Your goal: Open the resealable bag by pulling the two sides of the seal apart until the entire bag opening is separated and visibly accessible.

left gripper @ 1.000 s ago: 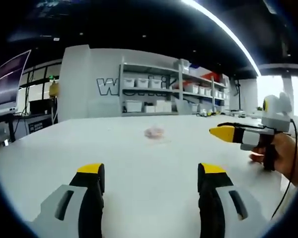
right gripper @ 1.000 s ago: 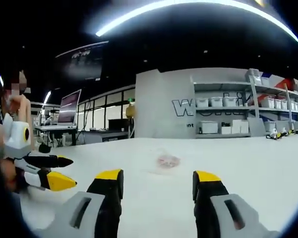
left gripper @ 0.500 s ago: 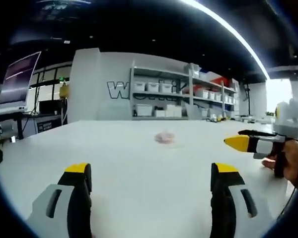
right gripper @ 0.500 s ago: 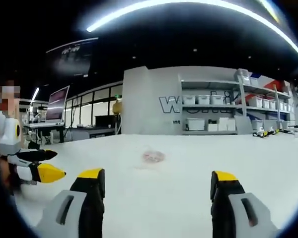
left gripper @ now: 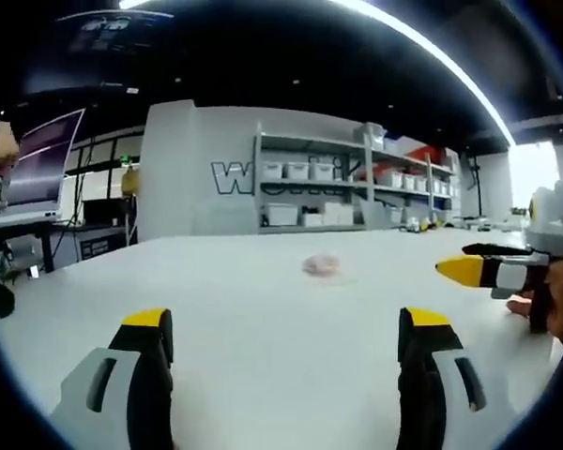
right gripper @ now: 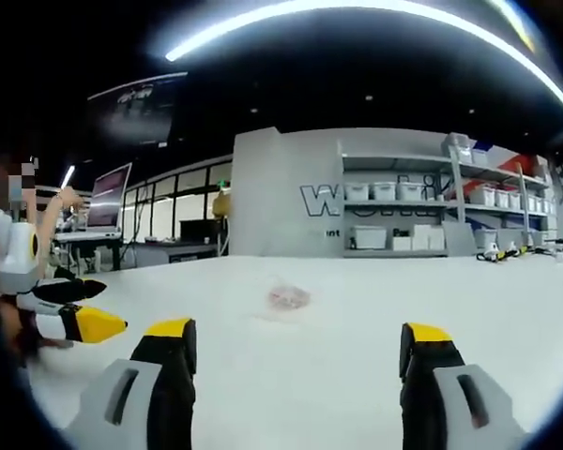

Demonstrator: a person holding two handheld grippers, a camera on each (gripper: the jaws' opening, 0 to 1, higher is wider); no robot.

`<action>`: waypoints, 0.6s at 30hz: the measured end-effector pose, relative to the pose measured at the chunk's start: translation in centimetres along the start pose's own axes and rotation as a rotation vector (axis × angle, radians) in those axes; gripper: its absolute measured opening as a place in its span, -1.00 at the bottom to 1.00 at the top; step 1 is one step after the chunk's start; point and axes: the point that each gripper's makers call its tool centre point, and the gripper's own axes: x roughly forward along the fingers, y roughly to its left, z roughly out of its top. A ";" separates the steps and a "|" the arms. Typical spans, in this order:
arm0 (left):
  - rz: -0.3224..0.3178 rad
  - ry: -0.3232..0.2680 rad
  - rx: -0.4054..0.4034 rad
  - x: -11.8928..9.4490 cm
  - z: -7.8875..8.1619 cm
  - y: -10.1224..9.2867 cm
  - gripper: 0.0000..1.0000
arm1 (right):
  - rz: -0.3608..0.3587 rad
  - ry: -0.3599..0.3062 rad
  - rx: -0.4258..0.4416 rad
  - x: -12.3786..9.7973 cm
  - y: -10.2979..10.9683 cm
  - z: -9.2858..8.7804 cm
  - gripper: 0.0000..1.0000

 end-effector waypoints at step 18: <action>-0.007 0.014 0.034 -0.1 -0.3 -0.1 0.99 | -0.004 -0.020 0.003 -0.3 0.0 0.3 0.74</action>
